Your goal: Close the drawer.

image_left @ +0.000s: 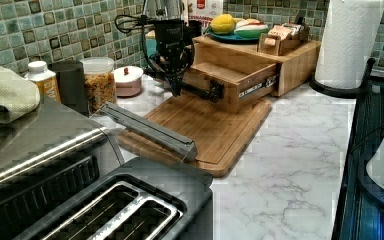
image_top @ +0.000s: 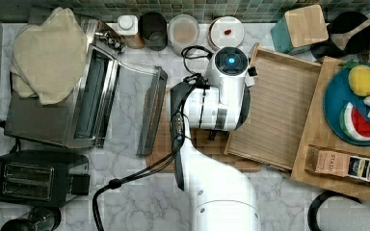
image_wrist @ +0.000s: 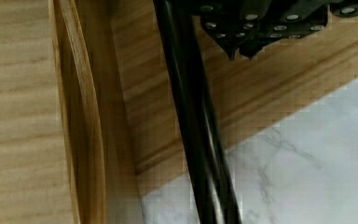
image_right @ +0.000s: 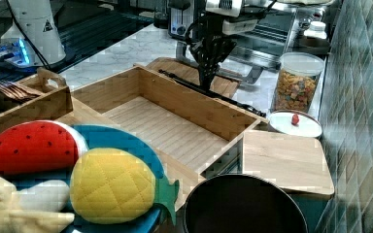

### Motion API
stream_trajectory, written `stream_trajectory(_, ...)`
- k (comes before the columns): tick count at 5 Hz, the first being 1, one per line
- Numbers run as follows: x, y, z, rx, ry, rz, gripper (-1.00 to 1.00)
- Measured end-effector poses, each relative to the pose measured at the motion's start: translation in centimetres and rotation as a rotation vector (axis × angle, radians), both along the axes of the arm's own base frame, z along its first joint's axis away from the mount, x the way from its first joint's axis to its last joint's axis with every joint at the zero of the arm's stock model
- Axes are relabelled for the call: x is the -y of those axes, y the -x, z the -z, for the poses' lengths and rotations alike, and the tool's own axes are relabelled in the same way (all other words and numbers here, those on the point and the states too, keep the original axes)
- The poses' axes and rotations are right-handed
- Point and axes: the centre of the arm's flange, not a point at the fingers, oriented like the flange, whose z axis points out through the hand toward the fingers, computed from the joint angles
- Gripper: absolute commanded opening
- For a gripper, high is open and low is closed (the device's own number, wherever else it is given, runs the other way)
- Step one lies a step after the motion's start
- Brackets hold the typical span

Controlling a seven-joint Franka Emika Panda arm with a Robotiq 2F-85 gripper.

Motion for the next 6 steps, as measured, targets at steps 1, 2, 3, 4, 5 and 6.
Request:
stream_trajectory(1,0.2,-0.4,-0.1,0.069,0.053,-0.044,-1.0)
stream_trajectory(2,0.6,-0.3,-0.8,0.096,0.076,-0.057,-1.0)
stream_trajectory(3,1.0,0.0,-0.8,0.078,0.071,-0.088,-1.0)
stream_trajectory(4,1.5,0.0,-0.8,0.08,0.051,-0.183,-1.0)
stream_trajectory(5,2.1,0.3,-0.9,0.064,0.04,-0.245,-1.0)
stream_trajectory(6,3.1,0.4,-0.9,0.068,0.038,-0.266,-1.0)
